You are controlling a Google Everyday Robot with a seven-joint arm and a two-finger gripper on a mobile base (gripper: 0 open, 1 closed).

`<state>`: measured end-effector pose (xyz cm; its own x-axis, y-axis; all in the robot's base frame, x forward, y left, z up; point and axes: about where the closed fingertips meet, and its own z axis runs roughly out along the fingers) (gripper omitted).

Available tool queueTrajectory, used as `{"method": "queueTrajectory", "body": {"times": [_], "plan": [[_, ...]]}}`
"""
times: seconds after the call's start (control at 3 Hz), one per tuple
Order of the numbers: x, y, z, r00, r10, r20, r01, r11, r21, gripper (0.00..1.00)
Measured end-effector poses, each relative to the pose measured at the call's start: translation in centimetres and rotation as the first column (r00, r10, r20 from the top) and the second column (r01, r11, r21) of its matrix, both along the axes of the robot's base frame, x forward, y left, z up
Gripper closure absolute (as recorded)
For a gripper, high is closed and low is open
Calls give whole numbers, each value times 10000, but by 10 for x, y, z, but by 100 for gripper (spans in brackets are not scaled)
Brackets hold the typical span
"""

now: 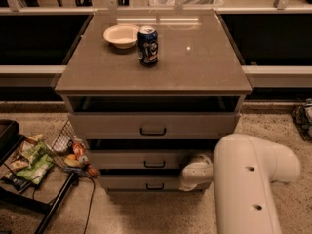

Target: Close bottom drawer

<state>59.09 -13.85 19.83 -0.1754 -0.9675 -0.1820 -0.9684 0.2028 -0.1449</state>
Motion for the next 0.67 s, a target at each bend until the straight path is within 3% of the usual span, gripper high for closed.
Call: {"method": "queueTrajectory", "body": {"times": [0.33, 0.67], "plan": [[-21, -24, 73, 9991, -61, 416, 89, 9977, -673, 100], [-35, -18, 115, 9976, 98, 683, -24, 9942, -1076, 100]]}}
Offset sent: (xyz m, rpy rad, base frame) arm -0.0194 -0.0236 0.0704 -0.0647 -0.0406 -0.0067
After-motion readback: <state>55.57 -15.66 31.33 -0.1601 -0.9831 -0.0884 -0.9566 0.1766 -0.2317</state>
